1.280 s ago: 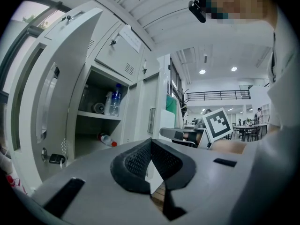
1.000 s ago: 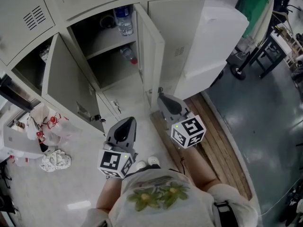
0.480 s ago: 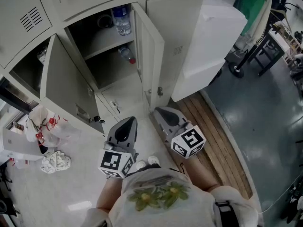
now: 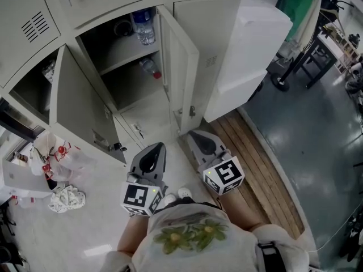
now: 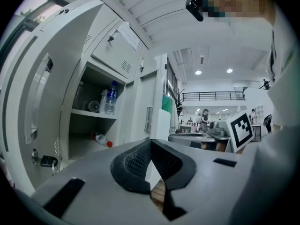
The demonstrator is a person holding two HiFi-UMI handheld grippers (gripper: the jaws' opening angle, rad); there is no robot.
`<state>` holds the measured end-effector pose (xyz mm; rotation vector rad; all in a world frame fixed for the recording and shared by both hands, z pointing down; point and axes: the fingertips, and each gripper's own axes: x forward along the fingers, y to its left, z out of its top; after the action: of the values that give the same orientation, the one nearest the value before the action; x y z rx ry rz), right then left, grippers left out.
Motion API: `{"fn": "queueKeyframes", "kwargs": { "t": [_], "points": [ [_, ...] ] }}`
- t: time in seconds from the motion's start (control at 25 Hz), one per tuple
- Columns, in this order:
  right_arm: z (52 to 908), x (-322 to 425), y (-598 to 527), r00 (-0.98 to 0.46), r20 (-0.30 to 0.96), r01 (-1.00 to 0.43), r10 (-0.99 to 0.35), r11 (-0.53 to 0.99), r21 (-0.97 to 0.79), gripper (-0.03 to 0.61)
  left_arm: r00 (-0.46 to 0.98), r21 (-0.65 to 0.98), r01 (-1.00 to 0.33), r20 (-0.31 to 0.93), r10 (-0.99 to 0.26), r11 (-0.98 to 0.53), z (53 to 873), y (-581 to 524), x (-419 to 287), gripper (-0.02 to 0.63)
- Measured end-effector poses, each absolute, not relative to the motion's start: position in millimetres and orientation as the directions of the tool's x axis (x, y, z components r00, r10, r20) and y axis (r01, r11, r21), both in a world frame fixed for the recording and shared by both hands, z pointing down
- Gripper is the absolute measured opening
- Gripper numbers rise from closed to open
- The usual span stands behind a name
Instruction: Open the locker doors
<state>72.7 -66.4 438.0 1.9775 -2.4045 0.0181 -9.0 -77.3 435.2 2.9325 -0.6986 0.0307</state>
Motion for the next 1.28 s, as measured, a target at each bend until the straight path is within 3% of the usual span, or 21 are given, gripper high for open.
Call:
{"fn": "queueKeyframes", "kwargs": {
  "t": [0.76,1.28],
  "points": [
    [435.0,91.0,-63.2,-0.142,0.016,-0.988,-0.99,0.142,0.064,0.028,0.945,0.141,-0.326,0.064,-0.32,-0.935,455.7,-54.0,28.8,0.028],
    [421.8,147.7,-125.5,-0.295,0.017,-0.953,-0.955,0.295,0.068,0.028,0.909,0.132,-0.417,0.06,-0.412,-0.899,442.7,-77.8,99.6,0.028]
  ]
}}
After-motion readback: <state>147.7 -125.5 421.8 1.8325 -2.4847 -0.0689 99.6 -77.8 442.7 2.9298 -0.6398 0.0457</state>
